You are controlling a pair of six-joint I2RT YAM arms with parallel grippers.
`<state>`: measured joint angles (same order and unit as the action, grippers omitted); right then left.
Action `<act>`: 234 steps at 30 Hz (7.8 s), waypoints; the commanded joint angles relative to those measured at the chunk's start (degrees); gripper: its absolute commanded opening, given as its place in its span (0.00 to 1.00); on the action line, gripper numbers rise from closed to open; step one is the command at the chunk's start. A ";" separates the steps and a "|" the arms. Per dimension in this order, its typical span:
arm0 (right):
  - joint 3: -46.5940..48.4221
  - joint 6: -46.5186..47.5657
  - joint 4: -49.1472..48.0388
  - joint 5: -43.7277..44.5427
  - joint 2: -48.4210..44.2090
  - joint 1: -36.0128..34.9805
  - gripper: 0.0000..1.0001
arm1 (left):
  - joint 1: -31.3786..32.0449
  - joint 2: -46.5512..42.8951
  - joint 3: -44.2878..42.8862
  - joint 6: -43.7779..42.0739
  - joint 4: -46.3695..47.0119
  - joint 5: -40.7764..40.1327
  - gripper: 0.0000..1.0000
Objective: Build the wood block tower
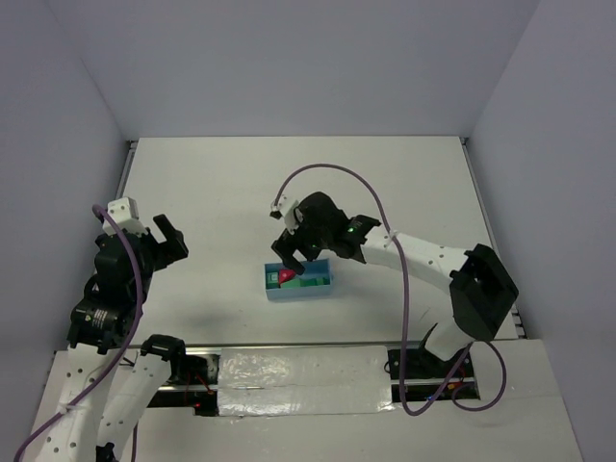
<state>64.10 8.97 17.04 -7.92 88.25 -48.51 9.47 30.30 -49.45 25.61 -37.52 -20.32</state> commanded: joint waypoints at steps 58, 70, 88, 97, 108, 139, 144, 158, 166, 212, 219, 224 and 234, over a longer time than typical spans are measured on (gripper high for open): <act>59.57 -3.17 13.11 64.35 49.65 -17.14 0.35 | 0.19 1.25 -0.65 0.41 1.04 -3.68 0.99; 55.97 -1.69 9.16 71.02 51.50 -20.57 0.06 | 0.19 0.54 -0.65 0.85 0.60 -4.82 0.99; 52.89 -9.13 12.31 64.12 45.18 -23.82 0.85 | 0.19 -1.56 -1.17 2.70 -1.07 -9.48 1.00; 36.47 -20.75 9.52 27.46 26.73 -14.70 1.00 | 0.19 -2.53 -1.26 2.70 -1.15 -9.39 1.00; 30.12 -23.30 7.93 12.33 27.76 -7.56 1.00 | 0.19 -3.06 -0.91 2.08 -0.36 -7.98 1.00; 63.14 -23.47 28.57 54.23 49.20 -22.24 0.52 | 0.11 -2.88 -0.91 2.08 -0.45 -8.16 1.00; 63.62 -23.03 29.37 55.56 49.92 -21.80 0.52 | 0.19 -2.44 -0.91 1.99 -0.36 -7.98 1.00; 30.13 -32.69 13.41 27.29 27.01 -8.28 0.53 | 0.19 -2.97 -1.00 2.17 -0.54 -8.34 0.99; -5.78 -38.76 -10.15 0.06 -2.34 18.64 0.55 | 0.37 -2.18 -0.91 2.08 -0.45 -7.81 1.00; -6.79 -27.35 10.56 23.22 -1.15 40.25 0.53 | 2.13 0.37 -0.65 0.32 1.22 -3.15 1.00; -9.50 -25.67 11.70 26.03 -1.05 44.11 0.00 | 2.21 0.11 -0.30 -0.03 1.83 -1.84 1.00; -11.70 -17.35 9.95 20.58 -5.80 49.74 0.00 | 2.92 1.33 -0.56 0.15 1.48 -2.10 1.00; -15.94 3.05 0.00 23.54 -13.29 52.20 0.00 | 4.94 3.27 -0.91 0.41 0.87 -3.24 1.00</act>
<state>46.00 3.97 22.04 12.62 74.98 2.26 13.72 33.21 -49.50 26.94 -38.52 -22.70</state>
